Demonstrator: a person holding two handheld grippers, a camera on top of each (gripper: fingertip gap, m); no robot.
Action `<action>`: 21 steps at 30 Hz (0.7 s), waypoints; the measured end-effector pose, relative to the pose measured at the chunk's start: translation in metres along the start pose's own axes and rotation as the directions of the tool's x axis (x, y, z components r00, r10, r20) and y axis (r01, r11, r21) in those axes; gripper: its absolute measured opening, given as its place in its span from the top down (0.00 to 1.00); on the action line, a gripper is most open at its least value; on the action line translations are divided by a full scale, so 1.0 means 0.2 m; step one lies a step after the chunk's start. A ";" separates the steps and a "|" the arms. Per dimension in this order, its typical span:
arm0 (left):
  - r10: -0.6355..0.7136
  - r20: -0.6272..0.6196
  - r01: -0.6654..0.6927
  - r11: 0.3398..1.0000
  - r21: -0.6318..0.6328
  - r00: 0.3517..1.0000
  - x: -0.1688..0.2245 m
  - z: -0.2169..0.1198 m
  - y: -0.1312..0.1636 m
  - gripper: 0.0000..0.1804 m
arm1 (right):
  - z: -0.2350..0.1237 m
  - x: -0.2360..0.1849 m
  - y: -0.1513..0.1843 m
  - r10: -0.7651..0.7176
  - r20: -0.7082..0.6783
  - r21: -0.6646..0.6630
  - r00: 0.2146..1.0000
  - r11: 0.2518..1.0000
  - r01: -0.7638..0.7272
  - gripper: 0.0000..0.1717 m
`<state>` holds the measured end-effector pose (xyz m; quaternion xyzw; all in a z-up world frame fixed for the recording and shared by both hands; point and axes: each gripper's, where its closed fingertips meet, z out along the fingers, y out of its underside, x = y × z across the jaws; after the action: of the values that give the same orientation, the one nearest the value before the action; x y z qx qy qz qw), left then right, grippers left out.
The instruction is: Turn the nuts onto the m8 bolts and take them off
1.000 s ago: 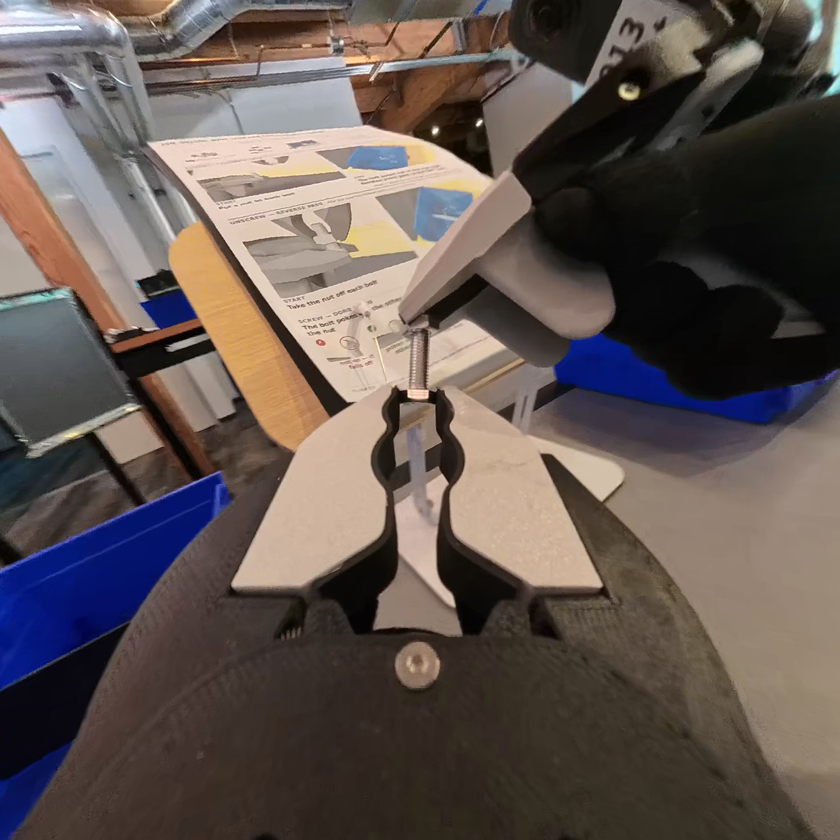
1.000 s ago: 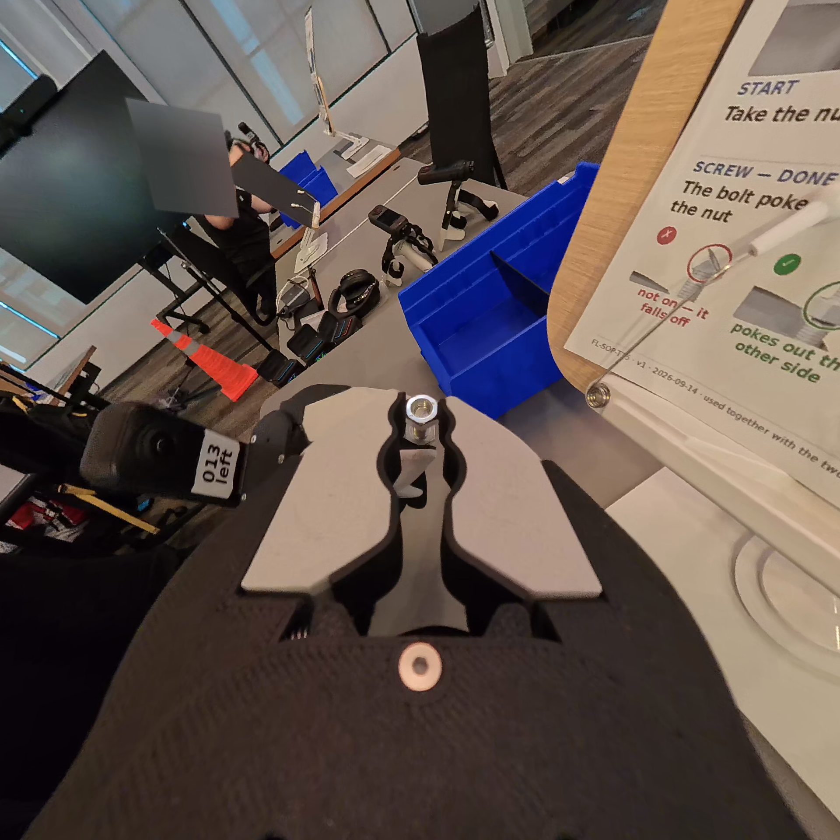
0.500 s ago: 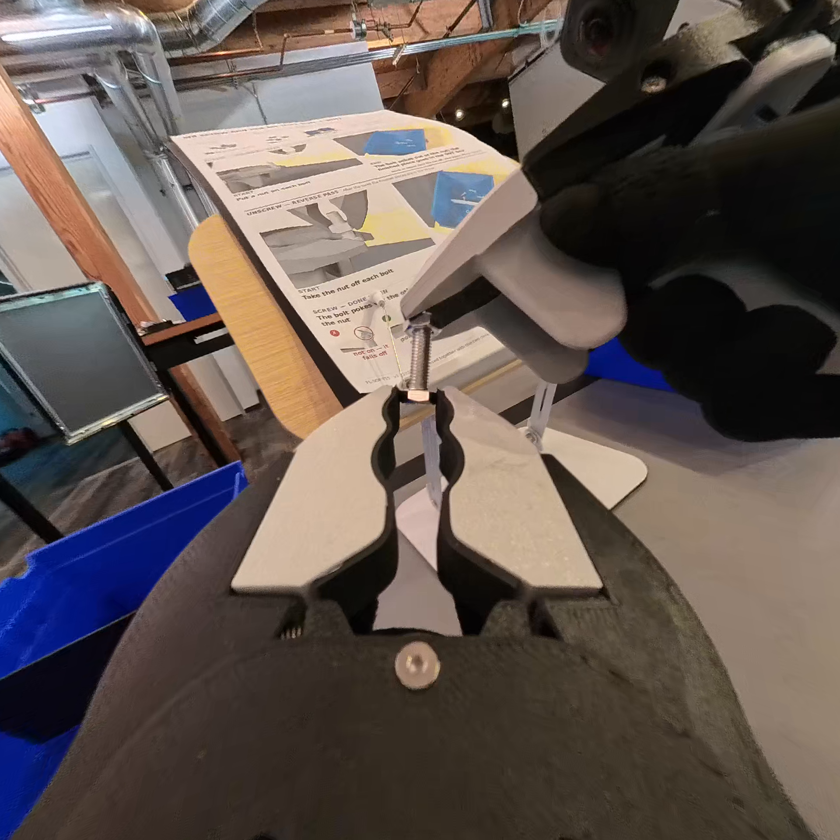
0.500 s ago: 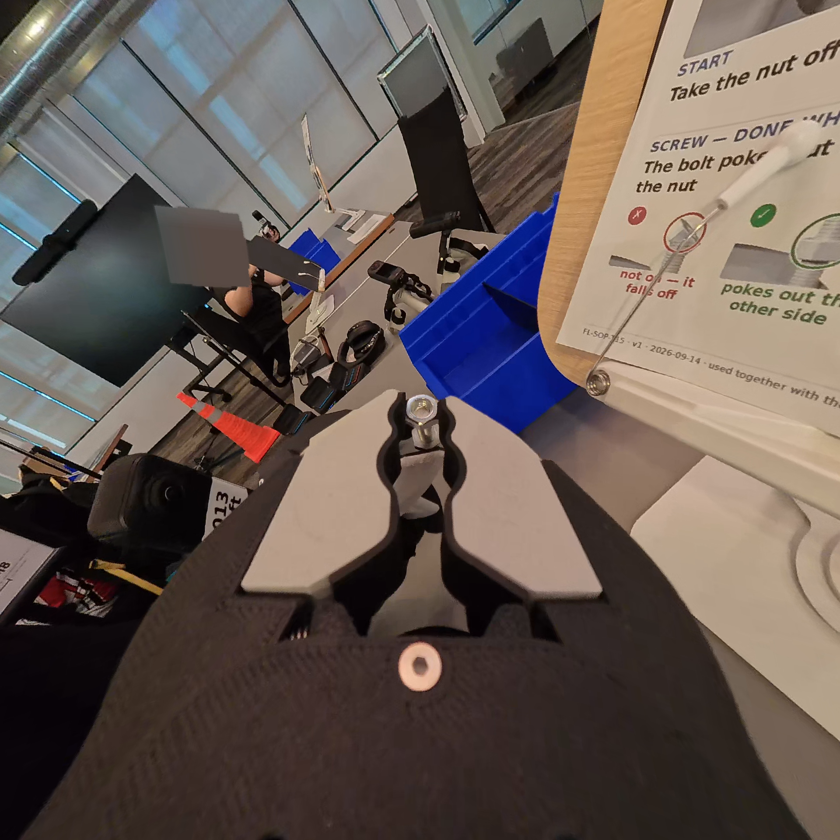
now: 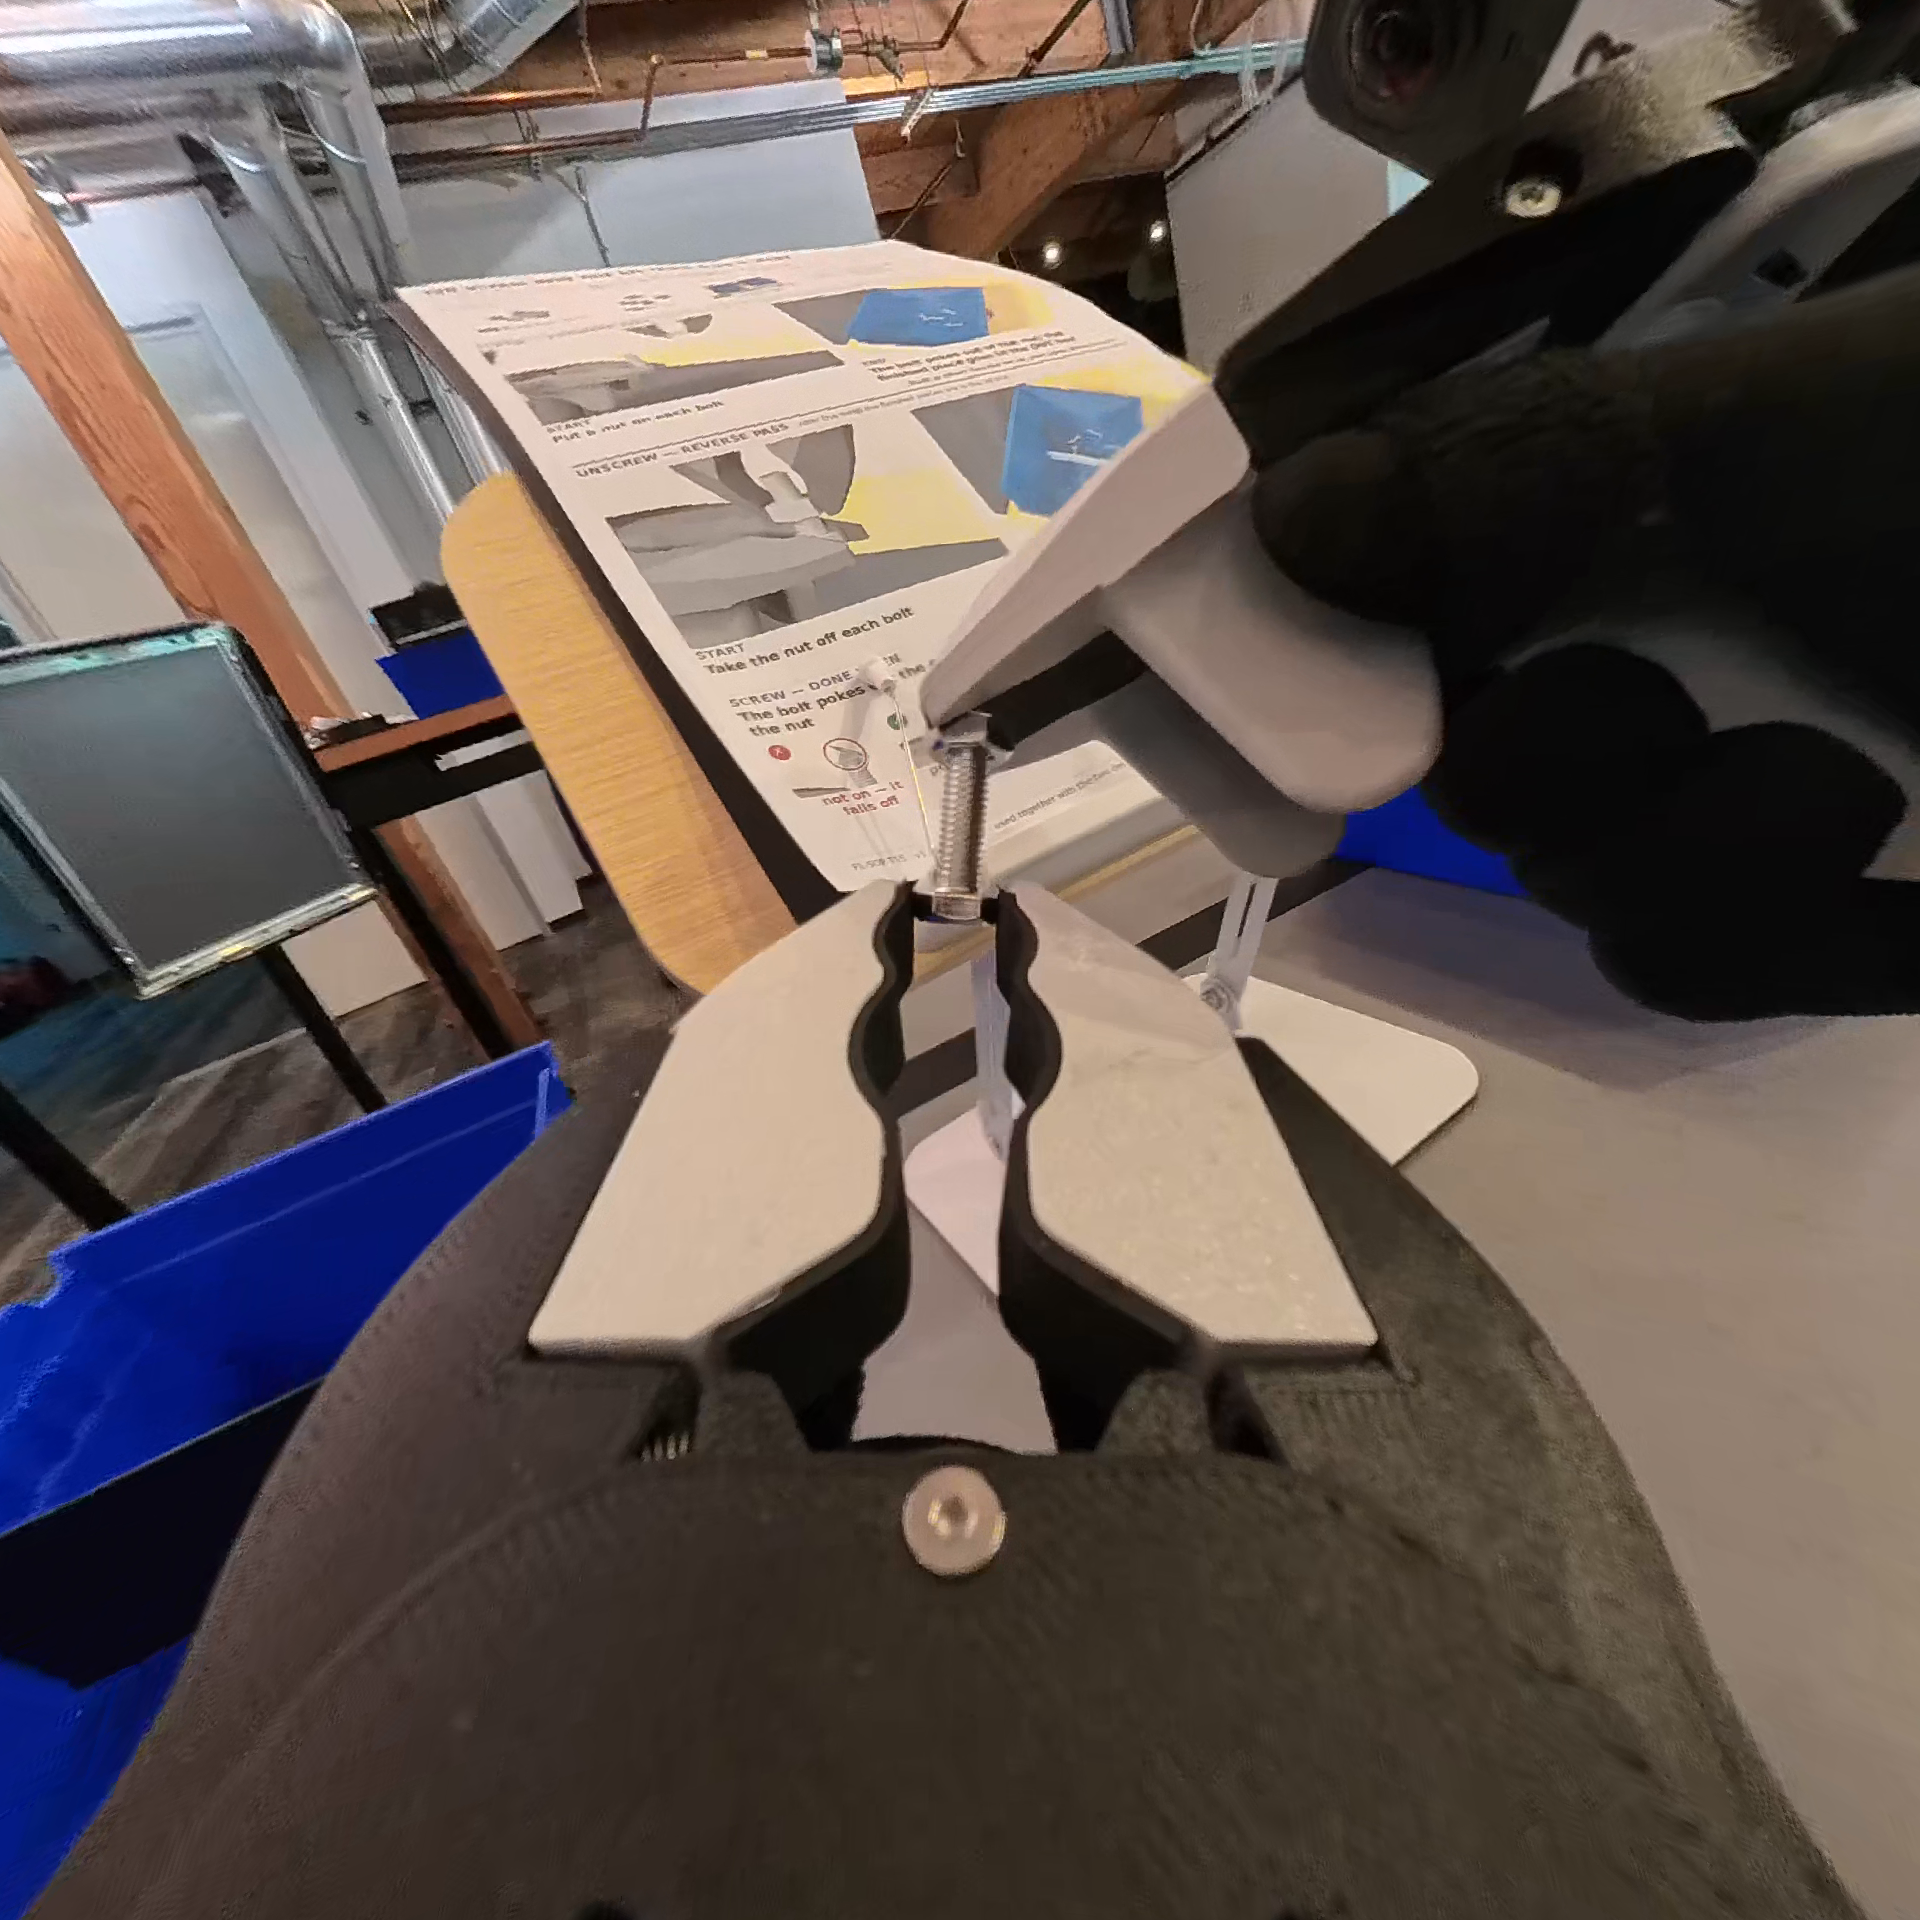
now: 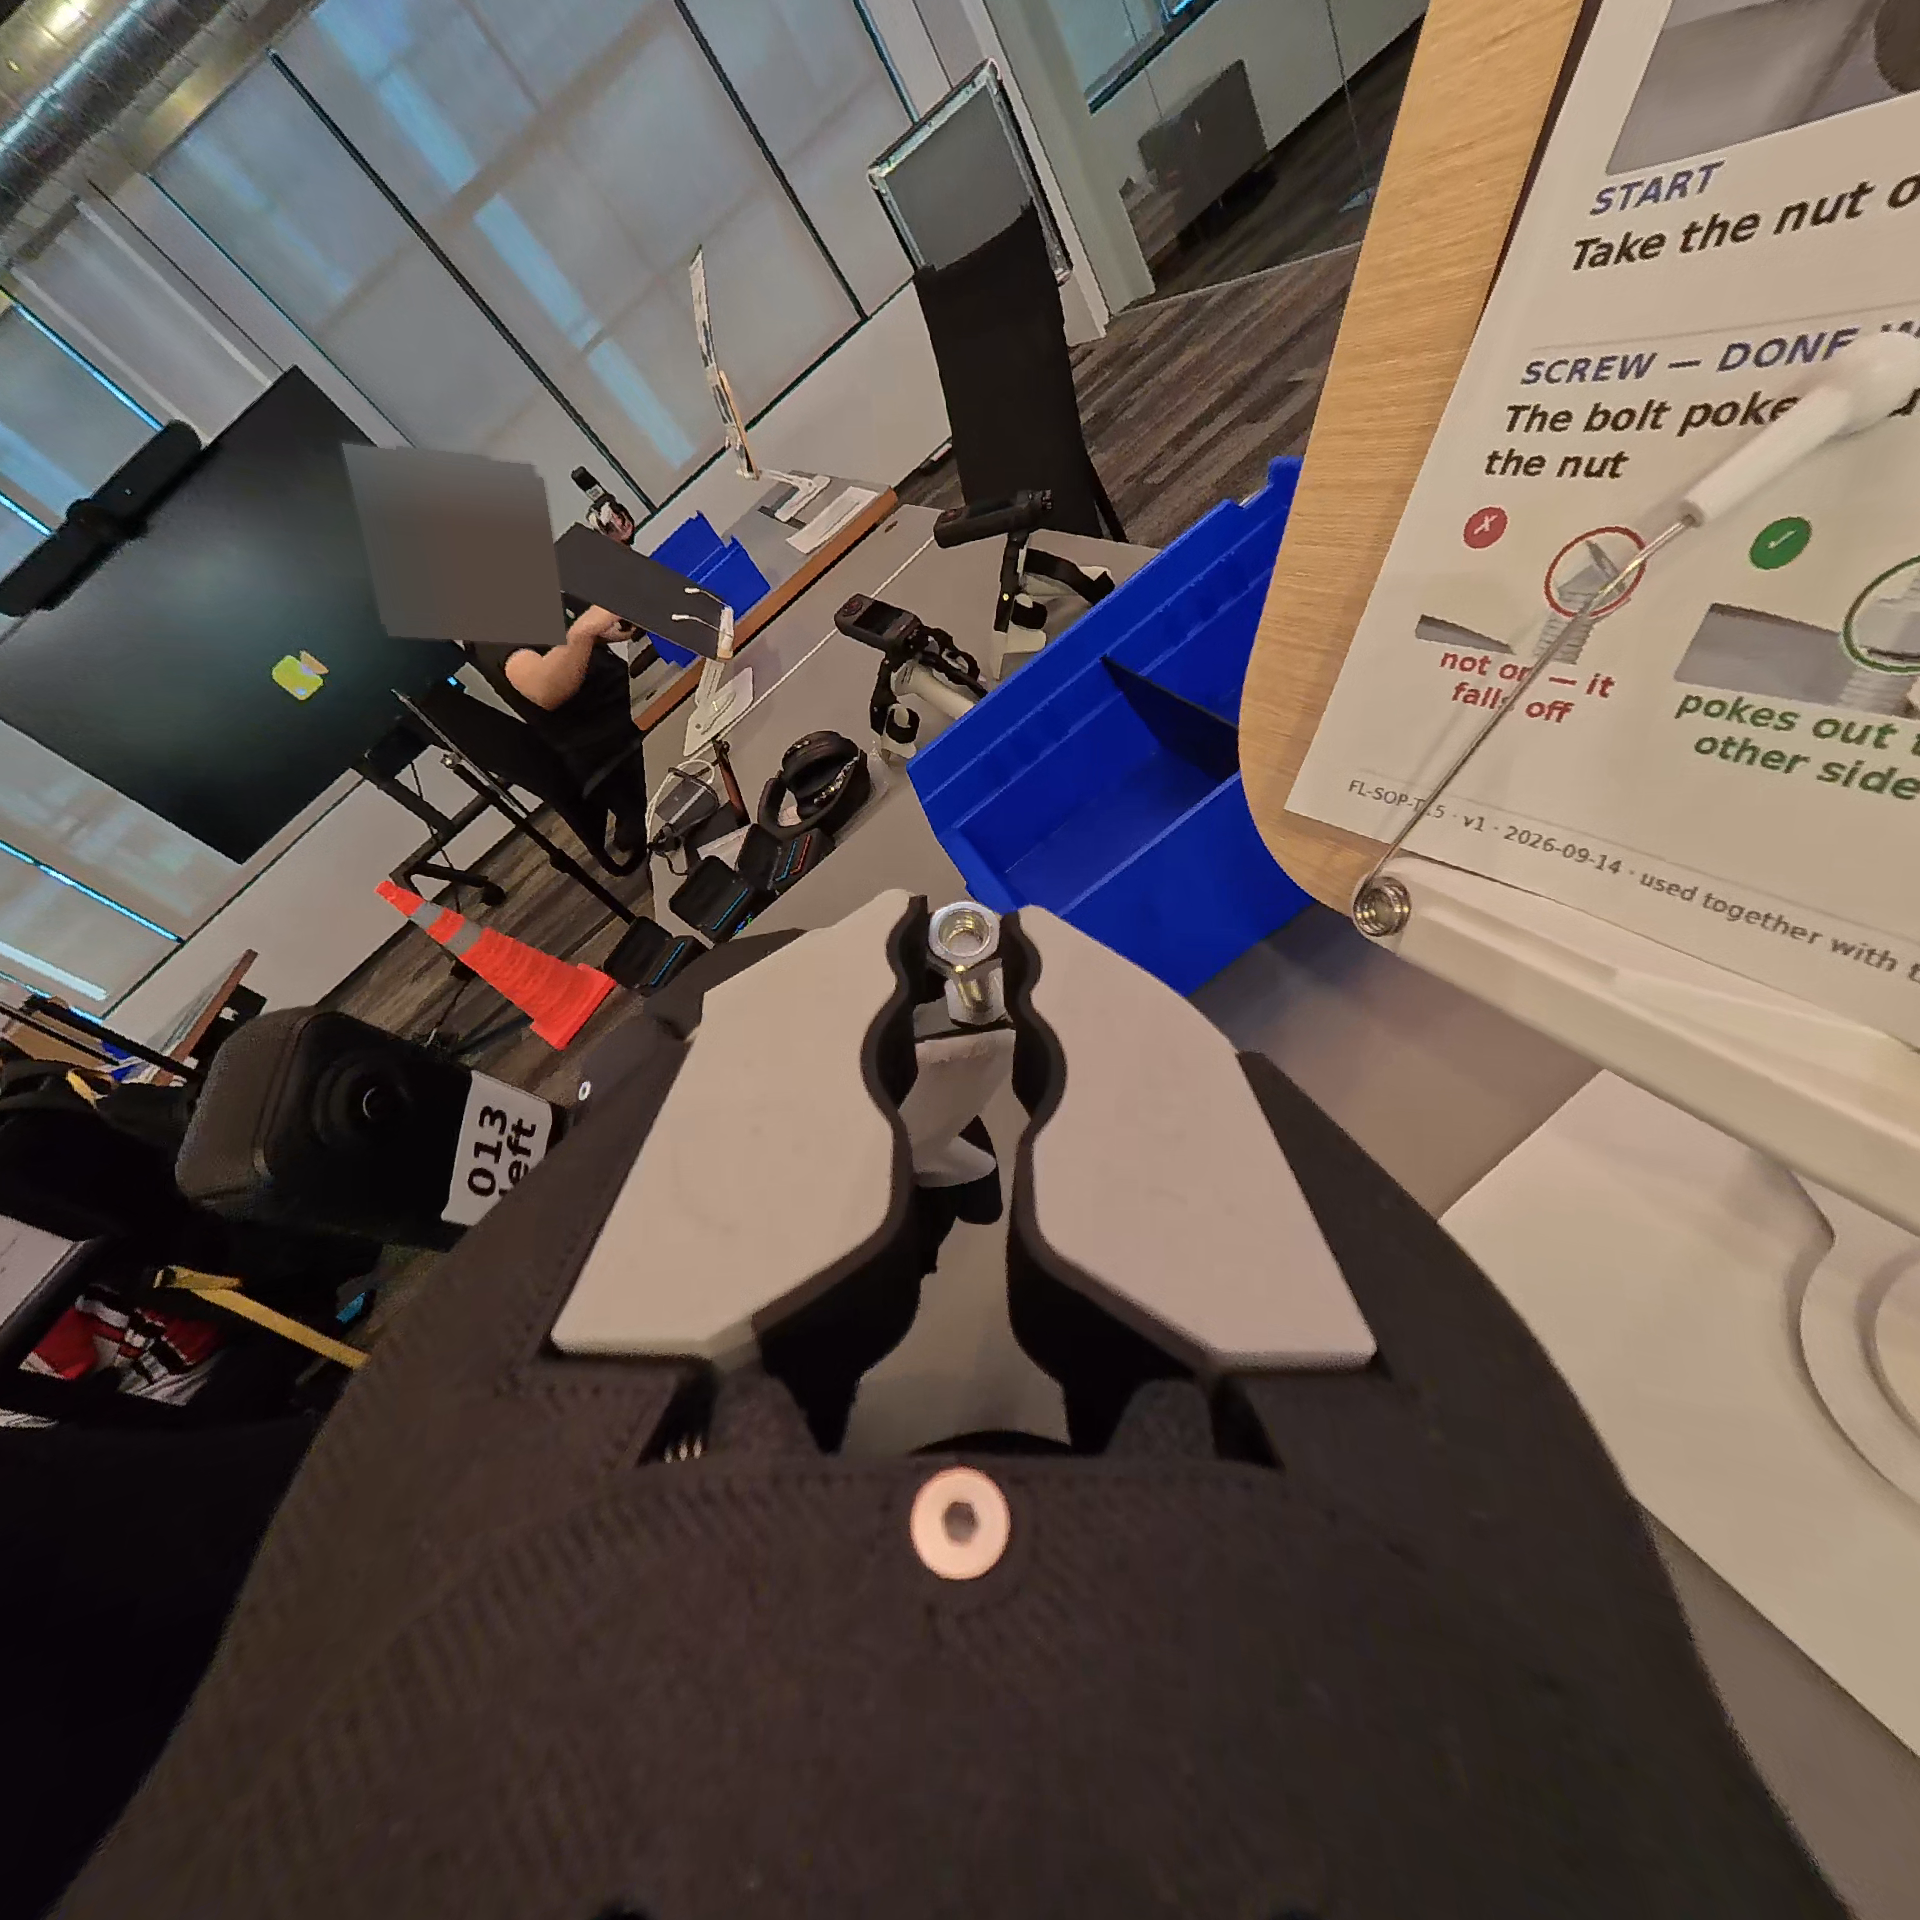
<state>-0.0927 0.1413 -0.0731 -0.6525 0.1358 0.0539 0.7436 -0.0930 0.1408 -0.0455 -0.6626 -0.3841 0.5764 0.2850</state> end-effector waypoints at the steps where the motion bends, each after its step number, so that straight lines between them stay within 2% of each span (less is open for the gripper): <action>1: -0.003 -0.001 0.003 1.000 0.001 1.000 0.00 0.00 0.00 0.92 | 0.00 0.00 0.00 -0.003 0.002 0.000 1.000 1.000 0.003 0.92; 12: -0.072 -0.059 0.073 0.997 0.018 0.996 0.00 0.00 0.00 0.92 | -0.04 -0.01 -0.04 -0.018 0.021 0.039 1.000 0.999 0.017 0.92; 14: -0.092 -0.086 0.095 0.995 0.023 0.992 0.00 0.00 0.00 0.92 | -0.07 -0.04 -0.02 -0.061 0.041 0.001 0.997 0.998 0.061 0.92; 17: -0.176 -0.121 0.182 0.983 0.035 0.977 -0.04 -0.01 0.00 0.92 | -0.14 -0.02 0.17 -0.177 0.031 -0.157 0.984 0.971 0.179 0.92; 21: -0.217 -0.129 0.224 0.974 0.040 0.967 -0.09 -0.02 0.01 0.92 | -0.24 0.07 0.62 -0.293 0.053 -0.434 0.955 0.854 0.286 0.92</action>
<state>-0.1100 0.1386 -0.0705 -0.6454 0.1097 -0.0737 0.7523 -0.0230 0.0889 -0.1460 -0.6483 -0.5966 0.4211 0.2153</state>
